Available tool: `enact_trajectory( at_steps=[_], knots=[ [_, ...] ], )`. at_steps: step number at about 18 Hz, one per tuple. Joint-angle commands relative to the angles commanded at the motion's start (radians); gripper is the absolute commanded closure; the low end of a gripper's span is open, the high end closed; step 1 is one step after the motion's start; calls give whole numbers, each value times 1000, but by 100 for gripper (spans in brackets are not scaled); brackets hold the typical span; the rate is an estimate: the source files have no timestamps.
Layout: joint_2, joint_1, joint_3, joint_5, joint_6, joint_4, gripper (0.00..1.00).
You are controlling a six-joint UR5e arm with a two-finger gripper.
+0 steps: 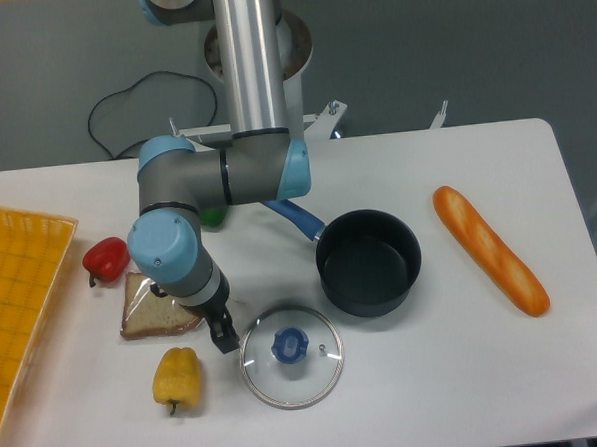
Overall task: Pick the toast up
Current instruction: 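Lower the gripper to the edge of the bagged toast slice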
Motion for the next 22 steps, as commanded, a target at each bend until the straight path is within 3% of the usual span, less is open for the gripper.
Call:
enact_trajectory(
  at_steps=[4, 17, 22],
  knots=[
    [22, 25, -55, -6, 28, 5, 0],
    [12, 8, -60, -44, 16, 11, 0],
    [6, -6, -58, -44, 14, 14, 8]
  ],
)
